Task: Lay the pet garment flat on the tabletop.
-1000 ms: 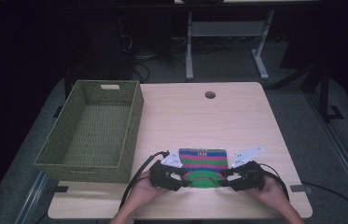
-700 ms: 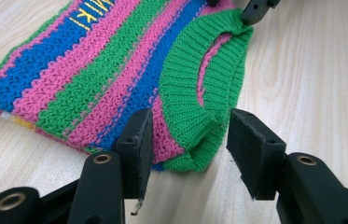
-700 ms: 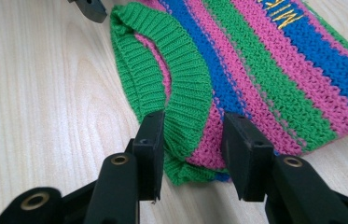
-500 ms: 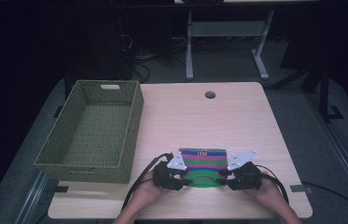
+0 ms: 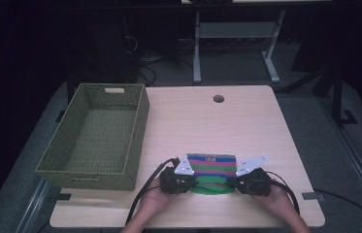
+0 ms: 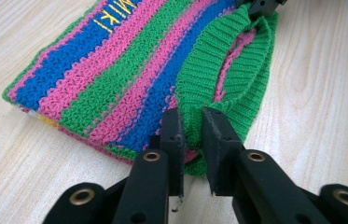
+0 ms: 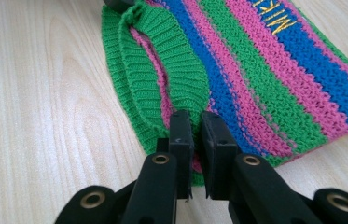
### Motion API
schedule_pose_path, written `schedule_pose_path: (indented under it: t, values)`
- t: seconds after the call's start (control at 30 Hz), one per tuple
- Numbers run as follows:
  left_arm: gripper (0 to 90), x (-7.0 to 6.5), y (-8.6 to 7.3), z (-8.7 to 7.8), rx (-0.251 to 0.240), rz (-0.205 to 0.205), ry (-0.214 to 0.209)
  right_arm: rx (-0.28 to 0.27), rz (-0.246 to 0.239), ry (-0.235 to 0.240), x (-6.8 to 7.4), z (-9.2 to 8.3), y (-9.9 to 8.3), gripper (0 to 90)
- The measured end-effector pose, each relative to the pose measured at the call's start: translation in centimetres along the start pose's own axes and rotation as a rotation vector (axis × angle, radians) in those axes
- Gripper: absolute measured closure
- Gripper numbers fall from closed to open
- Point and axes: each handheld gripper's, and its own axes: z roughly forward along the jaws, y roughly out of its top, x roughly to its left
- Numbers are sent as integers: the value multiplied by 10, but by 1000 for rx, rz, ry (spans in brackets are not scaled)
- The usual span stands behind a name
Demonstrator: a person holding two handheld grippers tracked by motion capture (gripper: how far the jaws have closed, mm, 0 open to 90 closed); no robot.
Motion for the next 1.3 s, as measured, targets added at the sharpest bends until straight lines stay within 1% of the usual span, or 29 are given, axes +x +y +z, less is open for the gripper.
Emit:
schedule_pose_path:
  t: [0.07,0.1,0.27,0.3,0.33,0.37,0.43,0.47,0.5,0.53,0.6,0.63,0.67,0.7,0.73,0.77,0.83,0.93,0.97,1.0,1.03,1.07,1.1,1.13,1.17,1.23,1.27,1.3]
  values:
    - [800,1,0,-1,-5,-11,-3,0,5,1,0,0,0,837]
    - [824,0,0,-2,-9,-14,-5,-3,11,8,0,-1,0,839]
    - [835,0,1,-4,-7,0,0,-22,24,24,-1,-3,0,840]
    - [835,0,1,-4,-12,-6,-3,-22,24,24,-1,-3,0,840]
    - [835,0,1,-6,-32,-22,-10,-24,25,29,-1,-4,1,838]
    - [835,1,1,-8,-42,-29,-21,-38,28,28,-1,-8,0,837]
    - [835,1,1,-10,-44,-27,-22,-43,29,30,-1,-9,0,837]
    - [835,1,2,-11,-46,-26,-22,-58,33,36,-1,-13,0,838]
    - [835,1,2,-11,-55,-32,-21,-58,33,36,-1,-13,0,838]
    - [834,1,2,-11,-51,-28,-24,-63,37,41,0,-14,0,837]
    - [835,-1,2,-13,-54,-35,-28,-65,41,47,1,-15,0,835]
    - [835,0,1,-14,-48,-25,-29,-65,41,51,1,-15,0,835]
    - [834,-2,0,-14,-55,-36,-33,-61,40,60,2,-15,-1,835]
    - [834,-2,-1,-14,-45,-31,-39,-61,40,60,2,-15,-1,835]
    - [834,-4,-3,-14,-45,-41,-43,-52,33,68,6,-16,-1,835]
    - [834,-5,-3,-14,-42,-39,-46,-52,33,68,6,-16,-1,835]
    - [834,-8,-5,-16,-34,-40,-59,-53,24,80,10,-18,-1,835]
    - [834,-15,-5,-21,-14,-16,-67,-56,28,91,14,-21,-1,835]
    - [834,-18,-5,-22,-15,-14,-69,-59,24,93,16,-22,-2,836]
    - [834,-22,-6,-24,-8,-7,-72,-66,22,106,20,-25,-3,835]
    - [834,-24,-7,-24,-12,-11,-74,-66,22,106,20,-25,-3,835]
    - [834,-26,-7,-25,-11,-4,-77,-69,27,113,22,-25,-4,836]
    - [834,-29,-7,-27,-5,1,-84,-63,27,124,26,-26,-6,835]
    - [834,-31,-7,-28,-8,4,-86,-63,27,124,26,-26,-6,835]
    - [834,-34,-7,-30,2,15,-88,-62,29,133,27,-26,-7,835]
    - [834,-39,-7,-33,3,21,-94,-55,27,150,36,-29,-9,835]
    - [834,-40,-7,-34,4,28,-93,-55,27,150,36,-29,-9,835]
    - [834,-43,-7,-36,-2,23,-95,-53,22,152,37,-30,-10,835]
